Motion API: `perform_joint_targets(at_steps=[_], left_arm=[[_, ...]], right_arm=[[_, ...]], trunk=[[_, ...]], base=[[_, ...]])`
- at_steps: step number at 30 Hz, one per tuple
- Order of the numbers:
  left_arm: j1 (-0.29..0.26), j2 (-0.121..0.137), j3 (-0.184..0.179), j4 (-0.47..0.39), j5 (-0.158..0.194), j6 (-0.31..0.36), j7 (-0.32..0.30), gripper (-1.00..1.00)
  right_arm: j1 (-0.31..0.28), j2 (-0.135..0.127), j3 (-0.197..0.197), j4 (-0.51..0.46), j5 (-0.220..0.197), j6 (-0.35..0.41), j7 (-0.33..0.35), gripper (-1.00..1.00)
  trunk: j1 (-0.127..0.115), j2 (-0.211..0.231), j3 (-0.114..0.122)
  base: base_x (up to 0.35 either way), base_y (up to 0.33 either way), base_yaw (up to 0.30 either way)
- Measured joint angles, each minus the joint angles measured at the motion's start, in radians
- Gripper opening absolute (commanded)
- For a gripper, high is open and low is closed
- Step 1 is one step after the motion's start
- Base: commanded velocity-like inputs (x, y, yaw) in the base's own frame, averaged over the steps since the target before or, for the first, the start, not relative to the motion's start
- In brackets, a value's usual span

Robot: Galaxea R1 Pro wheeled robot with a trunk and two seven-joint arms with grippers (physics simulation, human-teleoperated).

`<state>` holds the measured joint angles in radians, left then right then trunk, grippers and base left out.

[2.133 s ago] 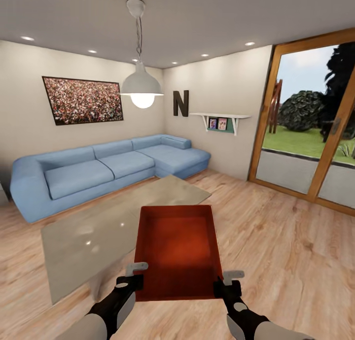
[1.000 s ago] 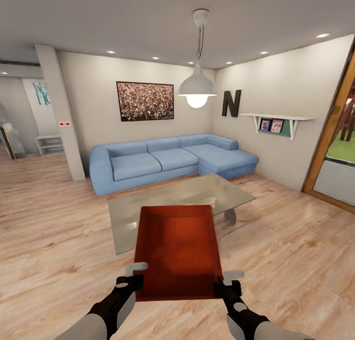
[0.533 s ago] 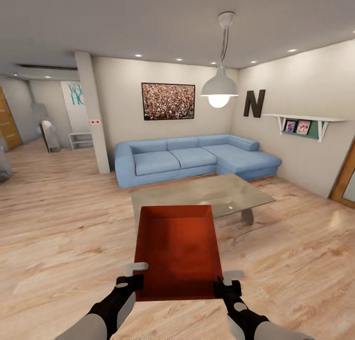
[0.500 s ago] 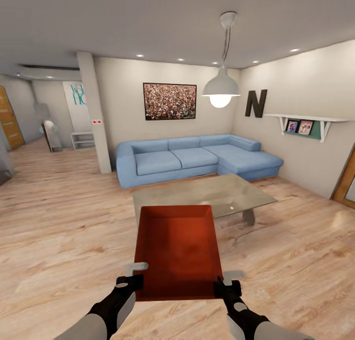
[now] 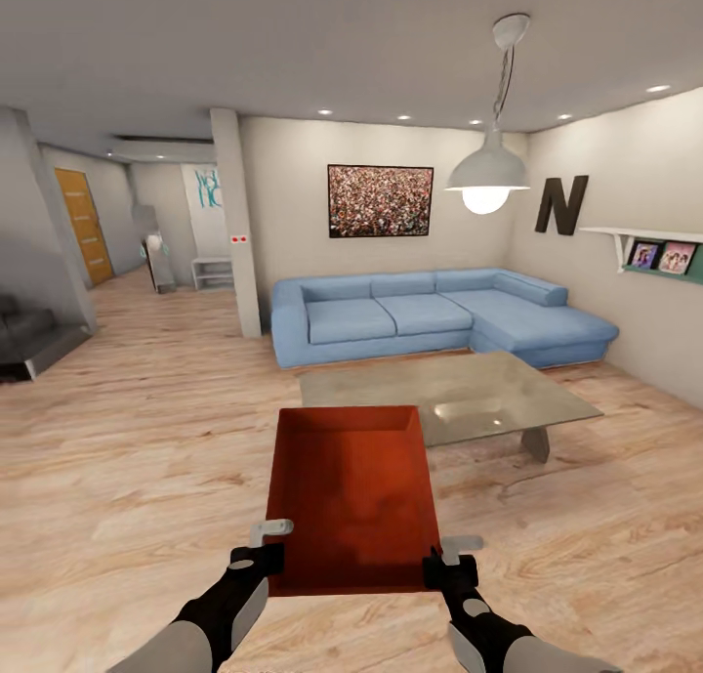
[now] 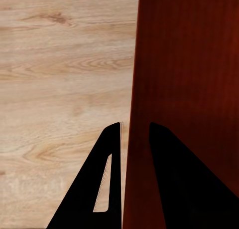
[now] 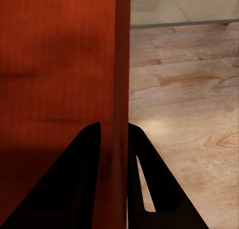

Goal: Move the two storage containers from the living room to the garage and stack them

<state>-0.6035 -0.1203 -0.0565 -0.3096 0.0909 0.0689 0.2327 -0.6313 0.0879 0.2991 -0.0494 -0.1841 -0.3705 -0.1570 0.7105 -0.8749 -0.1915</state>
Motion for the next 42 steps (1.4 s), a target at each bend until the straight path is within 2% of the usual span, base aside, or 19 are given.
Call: perform_joint_targets(at_steps=[42], left_arm=[[-0.001,0.000,0.000,0.000,0.000,0.000,0.000,-1.00]], right_arm=[[0.000,0.000,-0.001,0.000,0.001,-0.001,0.000,-1.00]], trunk=[[0.000,0.000,0.000]], base=[[0.000,0.000,0.272]])
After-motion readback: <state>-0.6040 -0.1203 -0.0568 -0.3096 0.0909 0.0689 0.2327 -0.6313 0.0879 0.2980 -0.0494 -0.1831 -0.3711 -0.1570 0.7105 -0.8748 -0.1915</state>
